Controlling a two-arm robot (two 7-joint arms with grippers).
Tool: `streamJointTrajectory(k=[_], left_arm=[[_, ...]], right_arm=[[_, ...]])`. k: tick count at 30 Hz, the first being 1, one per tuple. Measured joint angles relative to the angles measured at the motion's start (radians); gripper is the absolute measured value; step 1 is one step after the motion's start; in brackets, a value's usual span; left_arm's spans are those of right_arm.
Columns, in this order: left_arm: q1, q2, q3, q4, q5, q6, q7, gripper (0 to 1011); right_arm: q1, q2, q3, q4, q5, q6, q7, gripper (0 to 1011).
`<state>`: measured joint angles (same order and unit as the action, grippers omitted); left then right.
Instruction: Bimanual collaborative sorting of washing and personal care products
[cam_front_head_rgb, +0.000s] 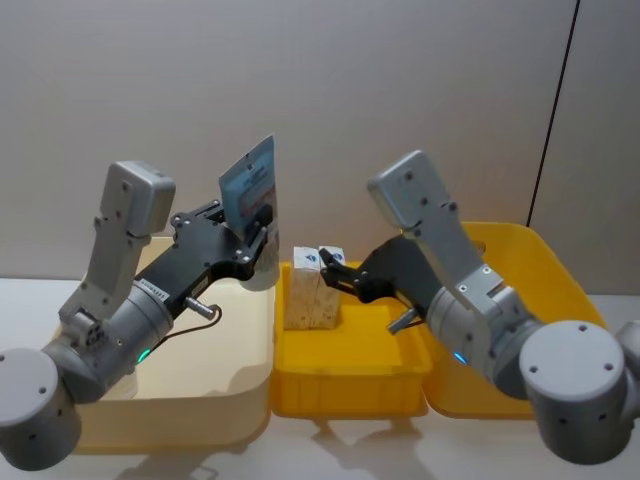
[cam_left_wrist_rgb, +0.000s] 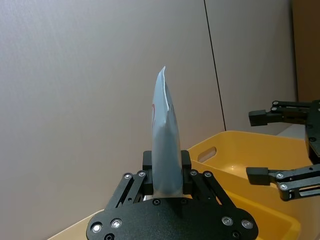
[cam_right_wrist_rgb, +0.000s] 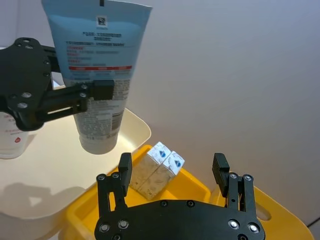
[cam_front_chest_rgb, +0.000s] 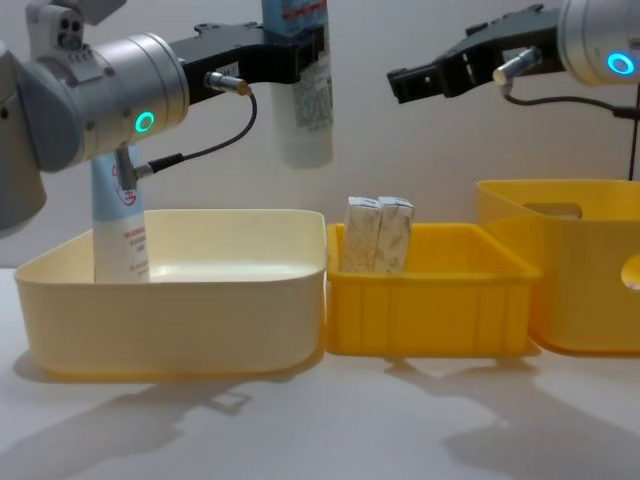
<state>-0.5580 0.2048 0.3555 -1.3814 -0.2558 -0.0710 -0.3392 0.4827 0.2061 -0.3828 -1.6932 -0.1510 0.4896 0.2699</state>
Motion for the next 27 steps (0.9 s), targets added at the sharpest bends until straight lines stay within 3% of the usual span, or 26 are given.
streamJointTrajectory(k=[15, 27], left_arm=[[0.015, 0.001, -0.012, -0.013, 0.013, -0.004, -0.004, 300], [0.02, 0.003, -0.014, -0.025, 0.014, -0.012, -0.014, 301]], right_arm=[[0.062, -0.007, -0.034, 0.047, 0.032, 0.031, 0.118, 1001], [0.091, -0.01, -0.054, 0.073, 0.041, 0.051, 0.148, 1001]])
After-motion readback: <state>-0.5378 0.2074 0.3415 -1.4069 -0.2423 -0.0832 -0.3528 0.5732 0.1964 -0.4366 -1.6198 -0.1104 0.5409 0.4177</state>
